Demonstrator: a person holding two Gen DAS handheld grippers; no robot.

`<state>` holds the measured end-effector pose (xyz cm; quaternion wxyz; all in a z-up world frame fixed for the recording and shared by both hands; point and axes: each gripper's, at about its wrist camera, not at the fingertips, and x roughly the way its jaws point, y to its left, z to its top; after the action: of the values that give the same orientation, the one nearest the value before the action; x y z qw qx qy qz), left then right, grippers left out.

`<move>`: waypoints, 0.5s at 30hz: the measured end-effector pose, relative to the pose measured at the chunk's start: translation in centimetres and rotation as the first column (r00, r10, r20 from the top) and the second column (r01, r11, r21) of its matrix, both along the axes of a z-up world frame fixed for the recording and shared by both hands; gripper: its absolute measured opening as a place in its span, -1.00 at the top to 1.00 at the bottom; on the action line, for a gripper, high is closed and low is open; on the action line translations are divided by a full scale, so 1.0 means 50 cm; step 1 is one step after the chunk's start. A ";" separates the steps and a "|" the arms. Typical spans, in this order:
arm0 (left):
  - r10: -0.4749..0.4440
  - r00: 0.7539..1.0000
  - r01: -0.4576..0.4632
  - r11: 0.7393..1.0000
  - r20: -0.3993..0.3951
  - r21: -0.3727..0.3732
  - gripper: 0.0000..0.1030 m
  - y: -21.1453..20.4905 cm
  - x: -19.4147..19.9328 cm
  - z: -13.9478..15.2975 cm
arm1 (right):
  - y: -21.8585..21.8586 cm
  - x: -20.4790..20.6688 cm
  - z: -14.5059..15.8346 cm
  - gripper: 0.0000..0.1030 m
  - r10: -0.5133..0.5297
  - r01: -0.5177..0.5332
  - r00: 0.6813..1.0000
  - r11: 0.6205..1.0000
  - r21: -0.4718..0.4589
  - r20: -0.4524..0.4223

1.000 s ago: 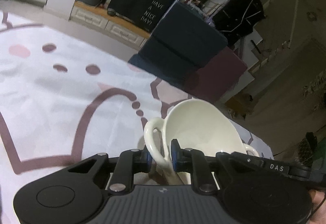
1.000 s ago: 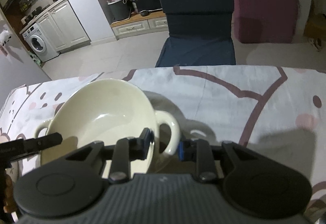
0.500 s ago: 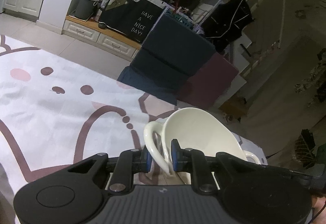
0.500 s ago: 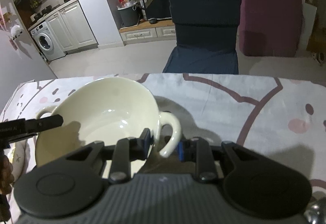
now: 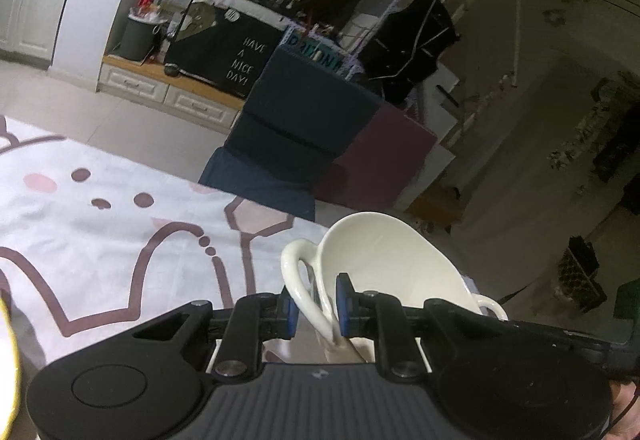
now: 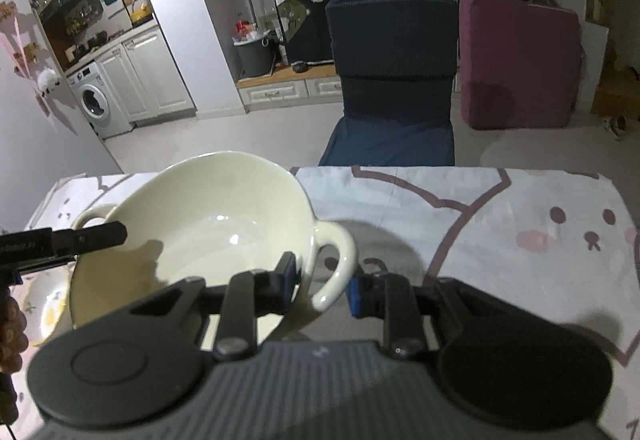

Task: Organize plates and bowls
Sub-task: 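Lift the cream bowl with both grippers and carry it over the table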

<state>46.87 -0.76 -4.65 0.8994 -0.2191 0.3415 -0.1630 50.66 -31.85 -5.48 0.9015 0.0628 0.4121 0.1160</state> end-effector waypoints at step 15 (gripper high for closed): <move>-0.032 0.998 0.031 0.999 0.051 0.020 0.60 -0.016 -0.148 0.115 | -0.023 -0.125 0.085 0.42 -0.027 0.024 0.997 0.999 0.045 0.071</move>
<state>39.45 -1.57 1.08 0.9072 -0.2008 0.3232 -0.1792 44.38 -33.02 -1.24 0.9155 0.0836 0.3762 0.1158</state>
